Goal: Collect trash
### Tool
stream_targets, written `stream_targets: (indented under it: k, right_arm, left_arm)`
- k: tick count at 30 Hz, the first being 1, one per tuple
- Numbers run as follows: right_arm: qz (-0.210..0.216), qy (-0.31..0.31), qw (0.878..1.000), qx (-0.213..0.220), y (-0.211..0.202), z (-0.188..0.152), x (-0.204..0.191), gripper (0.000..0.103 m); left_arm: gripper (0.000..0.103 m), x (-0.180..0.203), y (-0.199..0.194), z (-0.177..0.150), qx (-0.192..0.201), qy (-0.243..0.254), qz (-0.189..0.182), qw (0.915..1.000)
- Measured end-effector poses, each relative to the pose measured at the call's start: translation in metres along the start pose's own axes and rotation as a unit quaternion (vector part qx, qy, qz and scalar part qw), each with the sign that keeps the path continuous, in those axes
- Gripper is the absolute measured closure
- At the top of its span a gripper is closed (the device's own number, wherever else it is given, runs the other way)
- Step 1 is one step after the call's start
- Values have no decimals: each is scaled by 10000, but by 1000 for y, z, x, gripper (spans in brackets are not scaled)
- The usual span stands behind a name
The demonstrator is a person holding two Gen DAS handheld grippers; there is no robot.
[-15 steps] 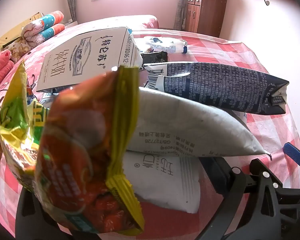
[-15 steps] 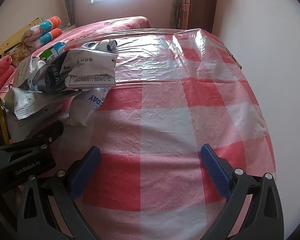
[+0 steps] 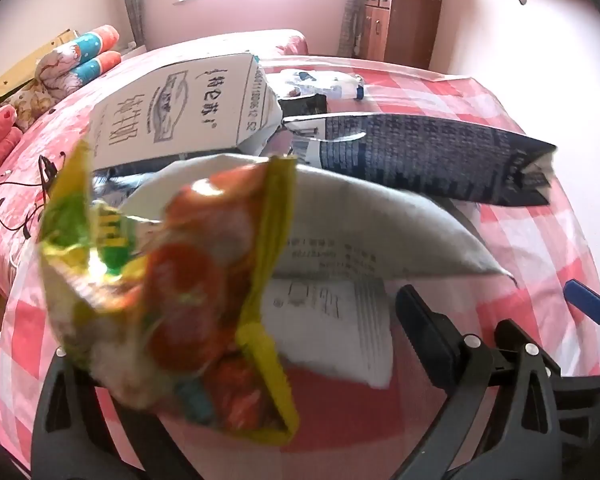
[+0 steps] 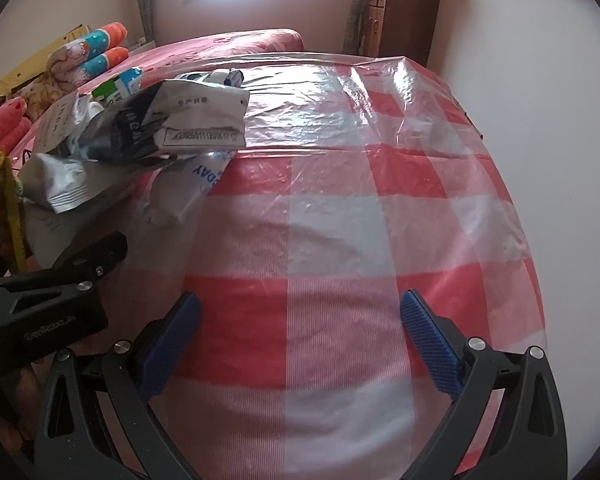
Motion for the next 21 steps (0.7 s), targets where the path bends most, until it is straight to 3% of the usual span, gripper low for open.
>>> stream_targets:
  k: [8,21]
  right_arm:
    - [8,74,9997,235,-28,-8,-1,4]
    - [-23,-42,9970,774,-89,-17,-18,4]
  left_arm:
    - [4,-7,-21,-20,-115,98,-76,9999]
    - [4,-29,-104,-25,900,621,351,9934]
Point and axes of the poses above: each gripper's, at about its wrist camera, not at the fingertips, and y roughly the way its jaws point, x to its right, z to its top, the point moved 6 cm from there along y, roughly the way its jaws point, and after that the axes turned 6 degrees about -y, right-handed, at the moved point
